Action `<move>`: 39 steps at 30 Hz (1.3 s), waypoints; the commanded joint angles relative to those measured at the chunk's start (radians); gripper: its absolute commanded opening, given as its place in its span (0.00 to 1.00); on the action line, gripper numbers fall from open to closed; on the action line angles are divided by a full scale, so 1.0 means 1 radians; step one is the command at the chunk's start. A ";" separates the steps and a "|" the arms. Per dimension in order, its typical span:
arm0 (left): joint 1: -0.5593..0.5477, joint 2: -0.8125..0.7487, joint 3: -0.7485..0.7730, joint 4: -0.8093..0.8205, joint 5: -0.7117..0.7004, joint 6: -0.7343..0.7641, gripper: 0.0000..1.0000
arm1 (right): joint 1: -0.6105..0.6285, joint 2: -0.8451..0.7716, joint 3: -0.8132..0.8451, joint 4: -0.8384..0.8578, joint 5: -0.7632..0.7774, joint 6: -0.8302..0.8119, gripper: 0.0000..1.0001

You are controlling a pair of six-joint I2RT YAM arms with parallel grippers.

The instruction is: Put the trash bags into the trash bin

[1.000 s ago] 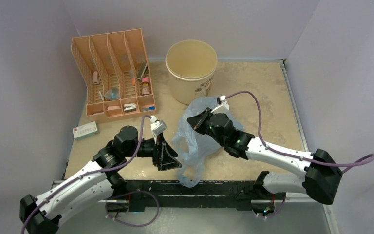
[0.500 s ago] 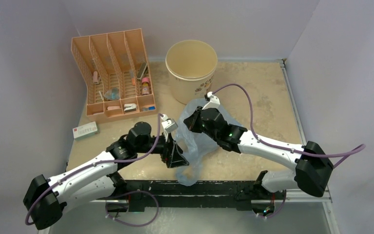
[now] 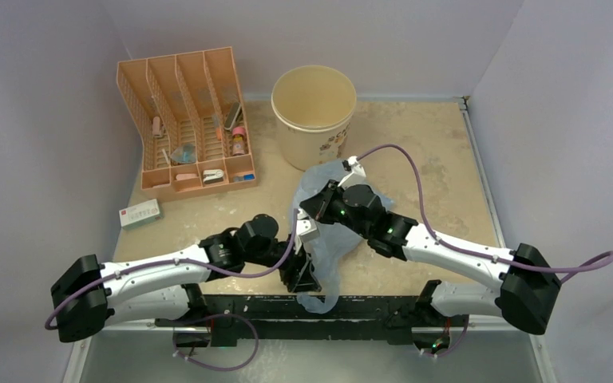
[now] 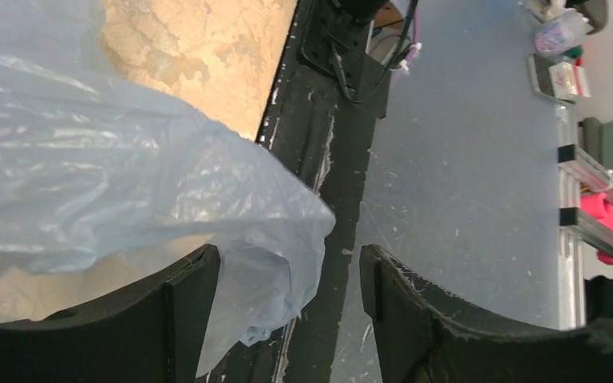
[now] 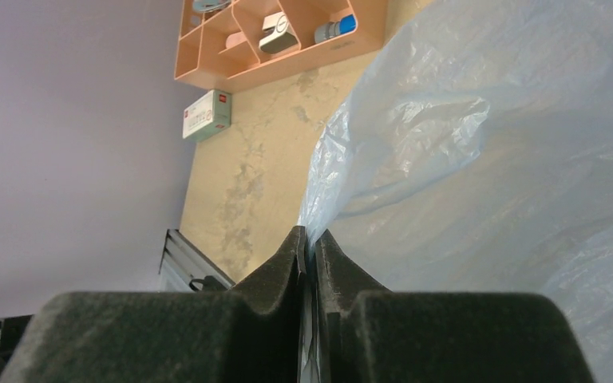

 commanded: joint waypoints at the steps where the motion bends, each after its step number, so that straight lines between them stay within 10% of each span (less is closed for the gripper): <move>1: -0.038 -0.049 0.011 0.038 -0.181 0.016 0.62 | -0.004 -0.030 0.010 0.041 0.016 0.033 0.11; 7: -0.038 -0.157 -0.026 0.035 -0.251 0.014 0.00 | -0.016 -0.038 0.025 -0.037 0.079 0.021 0.11; 14: -0.038 -0.312 -0.095 -0.008 -0.257 -0.021 0.00 | -0.152 -0.092 -0.009 -0.072 -0.007 -0.055 0.13; 17: -0.038 -0.339 -0.118 -0.001 -0.269 -0.048 0.00 | -0.167 -0.124 -0.007 -0.081 -0.097 -0.107 0.54; 24: -0.038 -0.284 -0.112 0.049 -0.243 -0.057 0.00 | -0.167 -0.327 -0.213 0.044 -0.267 -0.026 0.86; 34: -0.037 -0.253 -0.140 0.132 -0.186 -0.065 0.00 | -0.154 -0.302 -0.545 0.661 -0.635 0.273 0.74; 39: -0.037 -0.247 -0.099 -0.005 -0.339 -0.116 0.00 | -0.153 -0.280 -0.473 0.500 -0.575 0.258 0.73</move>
